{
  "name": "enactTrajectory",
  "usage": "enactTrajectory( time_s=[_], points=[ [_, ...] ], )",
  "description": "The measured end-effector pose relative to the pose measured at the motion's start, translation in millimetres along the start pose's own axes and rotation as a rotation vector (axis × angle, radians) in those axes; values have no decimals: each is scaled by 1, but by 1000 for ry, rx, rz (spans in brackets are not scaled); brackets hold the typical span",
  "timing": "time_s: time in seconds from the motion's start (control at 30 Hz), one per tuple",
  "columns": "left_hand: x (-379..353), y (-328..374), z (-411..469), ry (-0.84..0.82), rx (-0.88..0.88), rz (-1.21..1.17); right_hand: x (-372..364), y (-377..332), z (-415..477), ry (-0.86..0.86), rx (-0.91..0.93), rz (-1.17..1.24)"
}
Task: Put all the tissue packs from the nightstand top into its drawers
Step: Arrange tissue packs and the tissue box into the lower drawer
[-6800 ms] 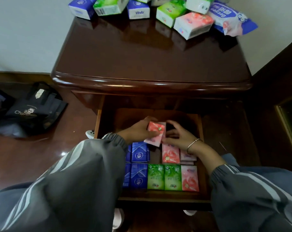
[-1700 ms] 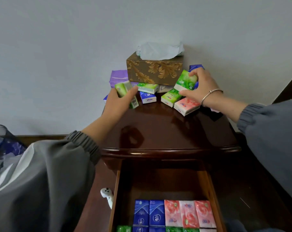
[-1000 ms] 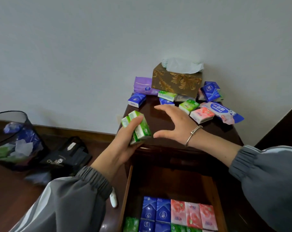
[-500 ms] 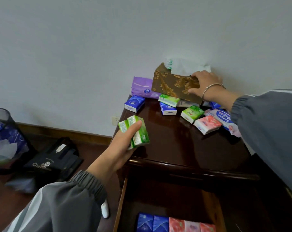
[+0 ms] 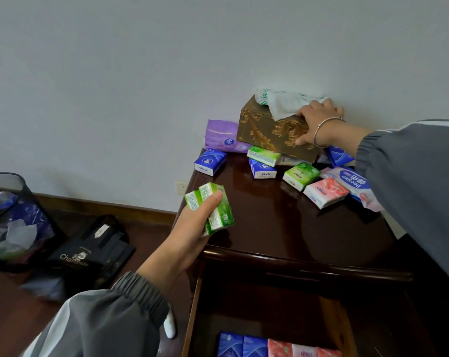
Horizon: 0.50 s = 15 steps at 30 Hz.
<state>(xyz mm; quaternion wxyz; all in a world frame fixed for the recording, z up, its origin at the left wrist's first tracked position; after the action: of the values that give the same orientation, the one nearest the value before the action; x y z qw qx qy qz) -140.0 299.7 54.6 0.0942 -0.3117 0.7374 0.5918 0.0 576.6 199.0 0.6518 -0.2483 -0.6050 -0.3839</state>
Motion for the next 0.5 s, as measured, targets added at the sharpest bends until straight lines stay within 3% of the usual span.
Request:
enactTrajectory(
  time_s=[0.13,0.5],
  points=[
    [1,1,-1,11,-28,-6,1,7,-4,-19,-20,112],
    [-8,8,-16,51,-76,-41,65,16,-95,264,38,196]
  ],
)
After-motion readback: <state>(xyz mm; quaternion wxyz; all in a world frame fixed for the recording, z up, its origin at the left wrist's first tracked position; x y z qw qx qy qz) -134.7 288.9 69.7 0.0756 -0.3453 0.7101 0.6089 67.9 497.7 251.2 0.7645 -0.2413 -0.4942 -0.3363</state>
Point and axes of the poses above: each hand's wrist, its own z-axis towards the middle knuckle, its own x-axis out of the back of the hand, y = z × x, the point moved 9 cm from there along z, towards the middle knuckle, and after that the axes turned 6 degrees about x, right-handed, at the moved point
